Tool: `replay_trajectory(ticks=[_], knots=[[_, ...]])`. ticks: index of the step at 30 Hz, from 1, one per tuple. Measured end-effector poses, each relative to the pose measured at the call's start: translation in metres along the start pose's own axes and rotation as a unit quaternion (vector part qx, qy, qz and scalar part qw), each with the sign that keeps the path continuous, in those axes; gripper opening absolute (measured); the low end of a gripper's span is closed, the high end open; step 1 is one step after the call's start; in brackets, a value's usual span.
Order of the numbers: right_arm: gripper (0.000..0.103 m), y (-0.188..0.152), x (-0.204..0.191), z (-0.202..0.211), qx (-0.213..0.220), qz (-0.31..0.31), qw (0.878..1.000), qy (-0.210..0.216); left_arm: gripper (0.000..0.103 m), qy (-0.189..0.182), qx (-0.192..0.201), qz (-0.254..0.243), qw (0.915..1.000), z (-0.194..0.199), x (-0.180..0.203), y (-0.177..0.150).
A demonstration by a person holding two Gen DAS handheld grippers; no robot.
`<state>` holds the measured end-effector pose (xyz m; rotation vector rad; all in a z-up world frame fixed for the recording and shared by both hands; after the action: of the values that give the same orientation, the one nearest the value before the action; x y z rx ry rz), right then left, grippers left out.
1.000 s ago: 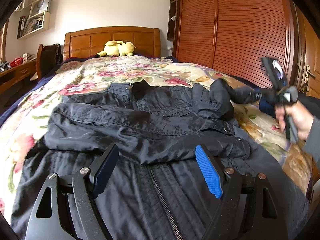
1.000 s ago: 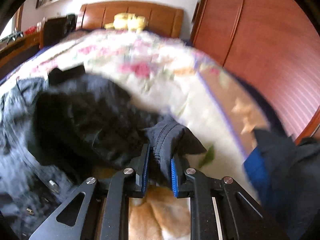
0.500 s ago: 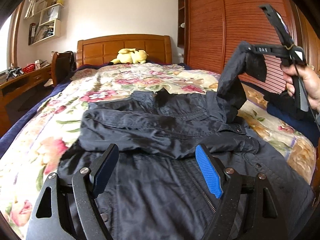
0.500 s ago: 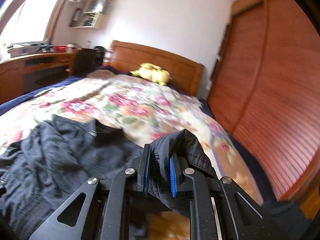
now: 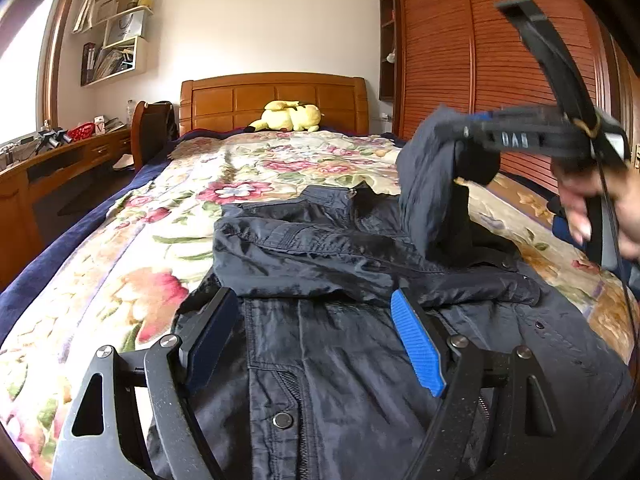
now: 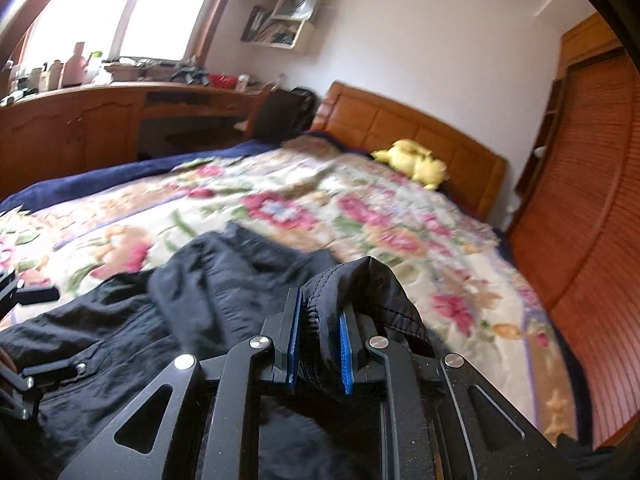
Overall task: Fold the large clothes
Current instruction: 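Lift the sleeve with the right gripper and fold it across the jacket body, then open the right gripper to release the folded sleeve, then move the left gripper toward the jacket side edge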
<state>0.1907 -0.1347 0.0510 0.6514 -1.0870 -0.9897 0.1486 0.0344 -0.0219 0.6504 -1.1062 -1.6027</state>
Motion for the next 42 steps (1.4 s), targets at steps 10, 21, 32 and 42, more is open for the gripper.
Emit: replay_trajectory(ticks=[10,21,32,42], knots=[[0.062,-0.003,0.021,0.006,-0.023,-0.047,0.997,0.058,0.080,0.003,-0.006,0.003,1.0000,-0.009,-0.002,-0.001],[0.062,-0.096,0.035,-0.019,-0.097,-0.125,0.987,0.008,0.080,0.006,-0.017,-0.007,0.9998,-0.018,0.009,-0.006],[0.062,-0.151,0.049,-0.038,-0.149,-0.183,0.972,0.012,0.080,-0.009,-0.037,-0.028,0.9989,-0.032,0.035,-0.012],[0.062,-0.156,0.070,-0.018,-0.134,-0.171,0.976,0.014,0.078,-0.037,-0.060,-0.059,0.9958,-0.060,0.081,-0.001]])
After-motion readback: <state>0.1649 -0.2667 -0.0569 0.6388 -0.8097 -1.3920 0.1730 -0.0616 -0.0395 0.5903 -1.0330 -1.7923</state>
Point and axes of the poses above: each gripper's, at about its wrist camera, not at the fingertips, and z roughly against the way its jaws point, x to its right, y to its top, the point moved 9 cm from there along -z, roughly the way its jaws point, and after that the axes turned 11 degrees about -y, right-handed, at the moved point
